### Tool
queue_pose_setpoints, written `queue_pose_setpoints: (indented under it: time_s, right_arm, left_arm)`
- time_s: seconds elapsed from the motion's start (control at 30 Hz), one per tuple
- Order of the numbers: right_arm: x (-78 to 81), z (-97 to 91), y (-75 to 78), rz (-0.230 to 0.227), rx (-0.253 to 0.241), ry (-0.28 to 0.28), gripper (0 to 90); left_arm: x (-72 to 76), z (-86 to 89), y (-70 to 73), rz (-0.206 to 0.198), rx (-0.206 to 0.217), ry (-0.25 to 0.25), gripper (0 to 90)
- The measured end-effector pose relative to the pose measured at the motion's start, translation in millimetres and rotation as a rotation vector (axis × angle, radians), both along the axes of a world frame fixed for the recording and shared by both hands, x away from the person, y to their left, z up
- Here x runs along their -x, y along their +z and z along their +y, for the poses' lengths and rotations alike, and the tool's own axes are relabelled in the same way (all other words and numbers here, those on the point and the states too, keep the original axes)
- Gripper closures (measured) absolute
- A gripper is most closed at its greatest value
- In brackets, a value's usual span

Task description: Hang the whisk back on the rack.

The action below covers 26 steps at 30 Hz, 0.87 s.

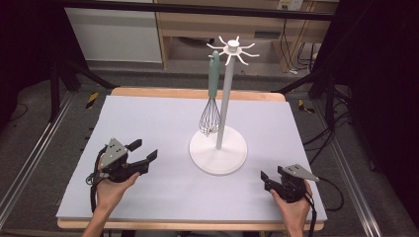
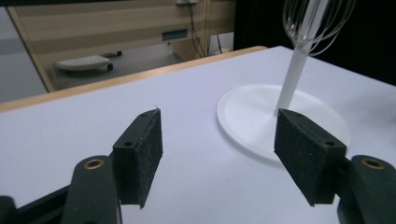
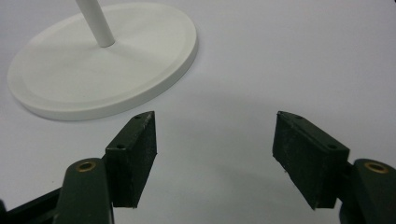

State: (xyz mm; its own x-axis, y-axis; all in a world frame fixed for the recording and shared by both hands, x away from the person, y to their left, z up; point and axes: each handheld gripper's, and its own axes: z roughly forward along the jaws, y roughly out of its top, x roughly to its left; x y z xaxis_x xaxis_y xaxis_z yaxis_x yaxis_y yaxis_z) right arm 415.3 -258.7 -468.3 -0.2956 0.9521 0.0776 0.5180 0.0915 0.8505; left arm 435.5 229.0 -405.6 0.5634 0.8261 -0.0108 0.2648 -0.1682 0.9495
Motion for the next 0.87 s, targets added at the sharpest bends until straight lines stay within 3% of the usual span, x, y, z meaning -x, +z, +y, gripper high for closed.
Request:
queue_pose_setpoints:
  time_s: [0.1, 0.3, 0.4, 0.5, 0.6, 0.87]
  right_arm:
    - [0.1, 0.0, -0.6, 0.002, 0.002, 0.000, 30.8]
    - [-0.1, -0.1, -1.5, 0.012, 0.021, -0.006, 31.0]
    - [0.4, -1.1, -2.7, 0.016, 0.031, -0.006, 30.6]
    - [1.2, -2.3, -3.7, 0.019, 0.038, -0.008, 30.2]
    - [1.1, -3.9, -4.9, 0.025, 0.035, -0.010, 29.7]
    - [1.6, -7.5, -5.7, 0.026, 0.032, -0.023, 28.8]
  left_arm:
    - [-0.2, 10.8, -7.6, 0.034, -0.006, 0.018, 31.6]
    - [3.3, 30.0, -18.8, 0.064, 0.009, 0.075, 30.7]
    - [2.7, 38.6, -26.5, 0.094, -0.029, 0.105, 30.1]
    - [1.3, 45.4, -32.3, 0.114, -0.039, 0.124, 29.8]
    - [-2.1, 50.9, -40.1, 0.133, -0.085, 0.147, 29.3]
    - [-8.7, 63.8, -53.7, 0.192, -0.131, 0.188, 28.6]
